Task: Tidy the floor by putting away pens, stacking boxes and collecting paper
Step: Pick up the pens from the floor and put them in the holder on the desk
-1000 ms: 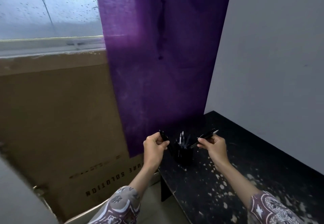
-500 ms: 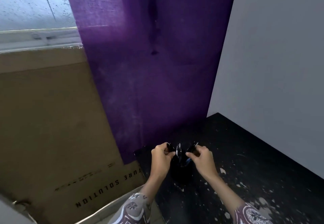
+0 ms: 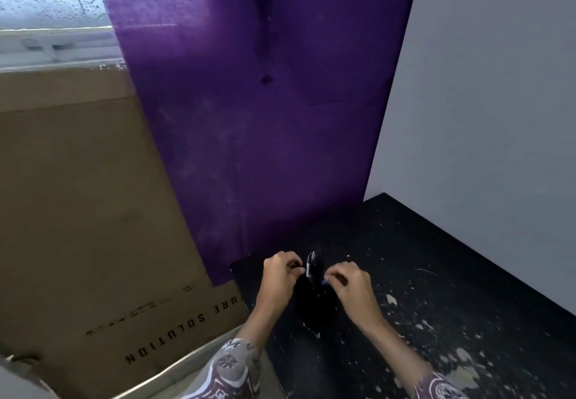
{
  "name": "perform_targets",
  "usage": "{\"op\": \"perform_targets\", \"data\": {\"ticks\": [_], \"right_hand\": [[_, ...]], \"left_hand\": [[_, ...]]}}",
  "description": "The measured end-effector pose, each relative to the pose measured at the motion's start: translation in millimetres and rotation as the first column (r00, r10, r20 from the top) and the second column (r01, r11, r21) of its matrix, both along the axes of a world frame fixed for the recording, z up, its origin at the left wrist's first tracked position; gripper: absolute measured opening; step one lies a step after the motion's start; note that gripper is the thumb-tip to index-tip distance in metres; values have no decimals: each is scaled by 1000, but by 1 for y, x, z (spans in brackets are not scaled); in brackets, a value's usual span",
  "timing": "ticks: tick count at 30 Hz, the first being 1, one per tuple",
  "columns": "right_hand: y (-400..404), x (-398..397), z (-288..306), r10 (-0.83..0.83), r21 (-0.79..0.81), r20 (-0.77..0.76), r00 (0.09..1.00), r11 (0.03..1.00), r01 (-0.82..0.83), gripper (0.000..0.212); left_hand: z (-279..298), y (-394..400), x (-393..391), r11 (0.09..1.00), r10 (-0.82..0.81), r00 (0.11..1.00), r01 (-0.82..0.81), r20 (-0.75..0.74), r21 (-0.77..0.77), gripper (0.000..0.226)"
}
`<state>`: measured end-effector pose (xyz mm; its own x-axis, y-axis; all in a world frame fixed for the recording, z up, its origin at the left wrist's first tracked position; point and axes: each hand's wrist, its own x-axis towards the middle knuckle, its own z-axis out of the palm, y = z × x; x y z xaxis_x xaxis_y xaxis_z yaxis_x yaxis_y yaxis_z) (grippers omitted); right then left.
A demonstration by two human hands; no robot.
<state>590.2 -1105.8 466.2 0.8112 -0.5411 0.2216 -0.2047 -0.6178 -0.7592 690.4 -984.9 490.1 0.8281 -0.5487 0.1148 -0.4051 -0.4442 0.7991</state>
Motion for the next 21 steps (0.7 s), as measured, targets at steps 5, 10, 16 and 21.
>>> {"op": "perform_targets", "data": {"ticks": [5, 10, 16, 21], "right_hand": [[5, 1, -11, -70, -54, -36, 997, 996, 68, 4], [10, -3, -6, -84, -55, 10, 996, 995, 84, 13], [31, -12, 6, -74, -58, 73, 995, 995, 78, 12], [74, -22, 22, -26, -21, 121, 992, 999, 28, 13]], "left_hand": [[-16, -6, -2, 971, -100, 993, 83, 68, 223, 11], [-12, 8, -13, 995, 15, 997, -22, 76, 101, 28], [0, 51, -22, 994, 65, 991, -74, 115, 77, 33], [14, 103, -38, 989, 105, 985, -118, 136, 90, 34]]}}
